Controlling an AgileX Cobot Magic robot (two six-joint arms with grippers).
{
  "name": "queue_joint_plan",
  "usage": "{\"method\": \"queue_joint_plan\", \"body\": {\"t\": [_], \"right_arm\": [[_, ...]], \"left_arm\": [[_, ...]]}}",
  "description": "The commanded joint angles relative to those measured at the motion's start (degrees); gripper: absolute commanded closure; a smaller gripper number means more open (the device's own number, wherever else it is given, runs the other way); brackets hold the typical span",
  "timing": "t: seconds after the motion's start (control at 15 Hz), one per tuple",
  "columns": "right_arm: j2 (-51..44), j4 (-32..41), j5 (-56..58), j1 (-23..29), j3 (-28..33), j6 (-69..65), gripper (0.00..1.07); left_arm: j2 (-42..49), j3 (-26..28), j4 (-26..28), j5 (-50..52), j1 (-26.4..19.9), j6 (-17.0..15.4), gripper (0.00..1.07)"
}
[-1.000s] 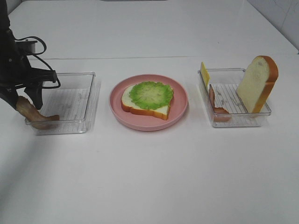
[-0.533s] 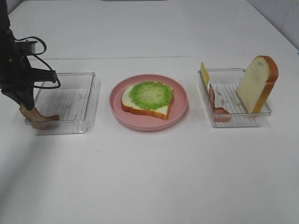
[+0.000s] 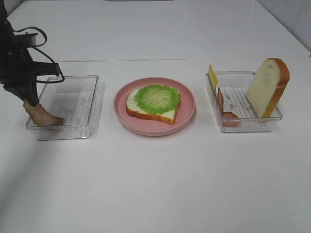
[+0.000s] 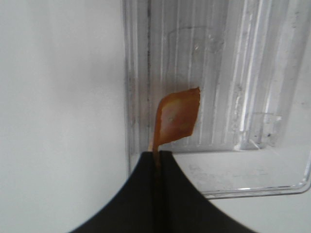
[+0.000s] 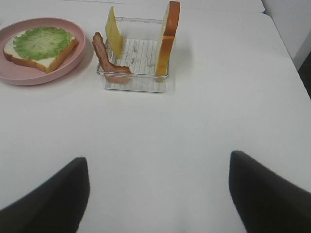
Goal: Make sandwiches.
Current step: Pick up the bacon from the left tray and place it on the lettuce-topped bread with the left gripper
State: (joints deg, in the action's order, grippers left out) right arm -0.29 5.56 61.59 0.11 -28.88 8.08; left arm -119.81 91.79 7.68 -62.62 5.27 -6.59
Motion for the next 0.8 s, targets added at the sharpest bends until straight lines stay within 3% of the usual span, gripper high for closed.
{"method": "queue_joint_plan", "body": {"t": [0.07, 0.2, 0.4, 0.73, 0.8], "right_arm": [[-0.9, -0.2, -0.6, -0.5, -0.1, 0.7, 0.32], [-0.9, -0.2, -0.6, -0.5, -0.1, 0.7, 0.32], [-0.9, -0.2, -0.6, -0.5, -0.1, 0.7, 0.32], [-0.9, -0.2, -0.6, -0.5, -0.1, 0.7, 0.32], [-0.9, -0.2, -0.6, -0.5, -0.1, 0.7, 0.32]], "left_arm": [[0.7, 3.0, 3.6, -1.9, 0.1, 1.8, 1.07], [0.7, 6.0, 8.4, -1.8, 0.1, 3.2, 1.07], [0.6, 9.7, 18.4, -0.6, 0.3, 8.8, 1.07], [-1.3, 10.0, 44.3, 2.4, 0.3, 21.7, 1.07], [-1.6, 10.0, 47.0, 2.3, 0.3, 22.7, 1.07]]}}
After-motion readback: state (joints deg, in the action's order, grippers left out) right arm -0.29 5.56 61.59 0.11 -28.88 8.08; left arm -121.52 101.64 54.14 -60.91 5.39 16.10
